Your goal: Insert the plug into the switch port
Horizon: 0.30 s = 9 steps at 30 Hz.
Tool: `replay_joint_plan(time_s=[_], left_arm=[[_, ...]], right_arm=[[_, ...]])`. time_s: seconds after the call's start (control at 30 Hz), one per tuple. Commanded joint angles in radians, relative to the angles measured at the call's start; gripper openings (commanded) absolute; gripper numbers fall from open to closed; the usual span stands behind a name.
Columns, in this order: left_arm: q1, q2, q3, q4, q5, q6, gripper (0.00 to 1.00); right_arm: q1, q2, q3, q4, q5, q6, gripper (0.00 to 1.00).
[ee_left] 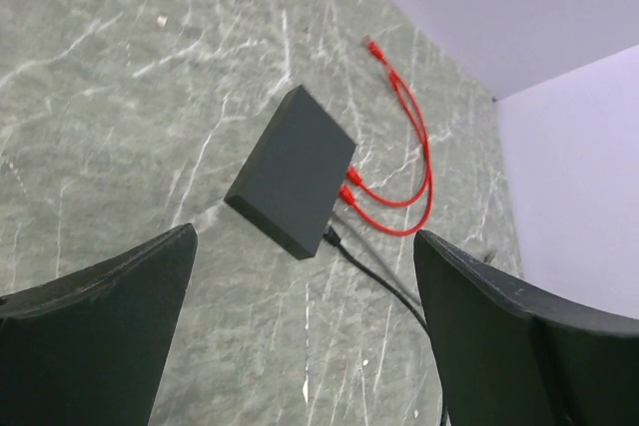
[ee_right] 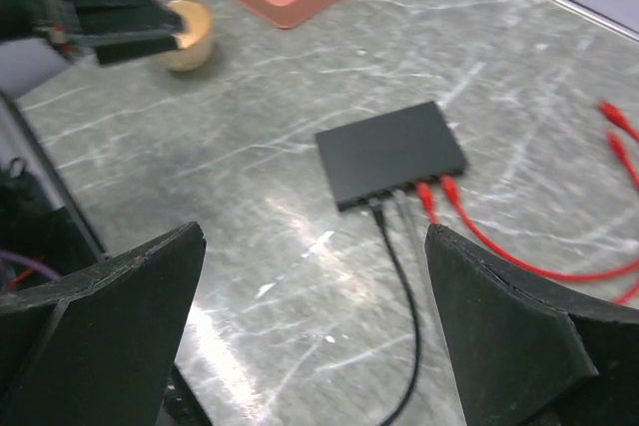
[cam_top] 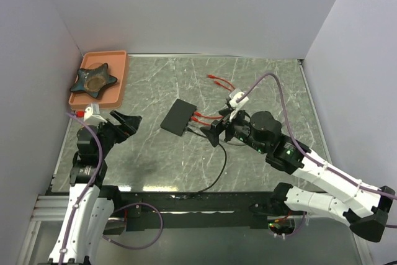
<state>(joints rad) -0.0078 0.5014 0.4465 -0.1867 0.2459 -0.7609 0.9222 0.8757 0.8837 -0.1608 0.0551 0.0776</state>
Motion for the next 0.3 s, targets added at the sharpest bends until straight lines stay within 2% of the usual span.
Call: replay_joint_plan(time_s=[0.0, 0.23, 0.27], left_arm=[[0.005, -0.055, 0.0, 0.026, -0.01, -0.005, 0.96], [0.005, -0.141, -0.045, 0.052, -0.051, -0.008, 0.96], [0.003, -0.149, -0.045, 0.053, -0.095, 0.0, 0.96]], right_arm=[[0.0, -0.03, -0.022, -0.043, 0.141, -0.015, 0.99], [-0.046, -0.01, -0.022, -0.098, 0.317, 0.069, 0.99], [-0.068, -0.015, -0.037, -0.098, 0.343, 0.095, 0.99]])
